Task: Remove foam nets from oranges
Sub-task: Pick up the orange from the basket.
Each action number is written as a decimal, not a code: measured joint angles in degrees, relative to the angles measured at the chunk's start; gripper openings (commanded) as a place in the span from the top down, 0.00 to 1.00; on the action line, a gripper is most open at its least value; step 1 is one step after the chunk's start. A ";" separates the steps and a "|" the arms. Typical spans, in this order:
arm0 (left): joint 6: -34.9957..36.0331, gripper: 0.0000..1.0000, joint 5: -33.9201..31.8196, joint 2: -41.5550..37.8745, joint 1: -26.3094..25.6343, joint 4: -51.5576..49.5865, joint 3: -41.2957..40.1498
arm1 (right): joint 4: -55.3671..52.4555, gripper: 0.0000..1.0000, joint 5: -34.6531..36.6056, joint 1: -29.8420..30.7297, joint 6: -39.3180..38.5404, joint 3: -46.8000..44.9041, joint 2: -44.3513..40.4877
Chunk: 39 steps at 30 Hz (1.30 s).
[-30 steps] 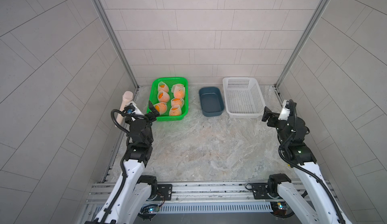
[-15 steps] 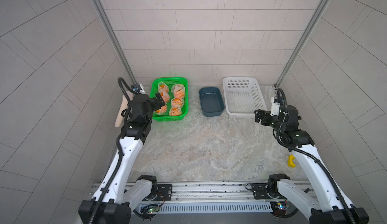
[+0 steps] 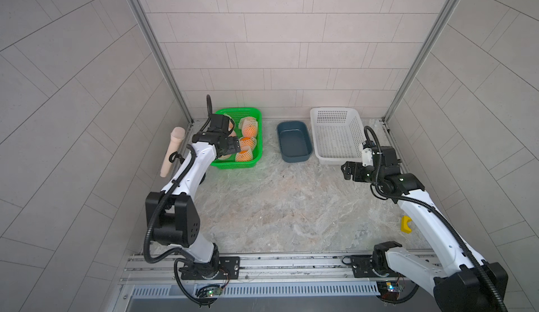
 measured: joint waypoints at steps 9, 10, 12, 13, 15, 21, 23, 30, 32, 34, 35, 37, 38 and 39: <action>1.55 0.02 3.78 11.54 -3.32 -5.18 7.87 | -1.38 0.05 1.79 3.50 -0.07 1.11 2.62; 1.60 0.02 4.11 12.33 -3.41 -5.20 8.20 | -1.53 0.05 1.95 3.63 -0.07 1.16 2.82; 1.77 0.02 4.63 14.10 -3.58 -5.42 8.92 | -1.84 0.05 2.34 3.82 -0.09 1.31 3.37; 1.79 0.01 4.81 14.88 -3.61 -5.42 9.20 | -1.92 0.05 2.40 3.93 -0.11 1.36 3.54; 1.79 0.00 5.09 16.50 -3.74 -5.57 9.88 | -2.10 0.05 2.62 4.07 -0.24 1.40 3.87; 1.86 0.00 5.22 19.41 -3.85 -5.53 10.62 | -2.12 0.05 2.97 4.28 -0.59 1.40 4.55; 1.86 0.00 5.40 20.04 -3.82 -5.31 10.91 | -2.14 0.05 3.21 4.28 -0.74 1.40 4.61; 1.97 0.00 5.70 23.21 -3.85 -5.09 13.70 | -2.51 0.05 3.87 4.55 -0.98 1.62 4.92; 2.16 0.00 5.88 24.76 -3.82 -5.05 15.06 | -2.58 0.05 3.98 4.55 -1.11 1.77 5.09; 2.23 0.00 5.92 25.97 -3.85 -5.07 15.93 | -2.60 0.05 4.11 4.55 -1.18 1.84 5.14; 2.23 0.00 5.90 26.56 -3.82 -5.14 16.28 | -2.67 0.05 4.17 4.55 -1.18 1.84 5.16; 2.25 0.00 5.88 27.32 -3.82 -5.11 16.55 | -2.80 0.05 4.35 4.63 -1.27 1.84 5.16; 2.23 0.00 5.81 27.65 -3.82 -5.14 16.55 | -2.86 0.05 4.37 4.66 -1.31 1.84 5.18; 2.25 0.00 5.81 27.85 -3.82 -5.11 16.57 | -2.93 0.05 4.39 4.68 -1.33 1.84 5.20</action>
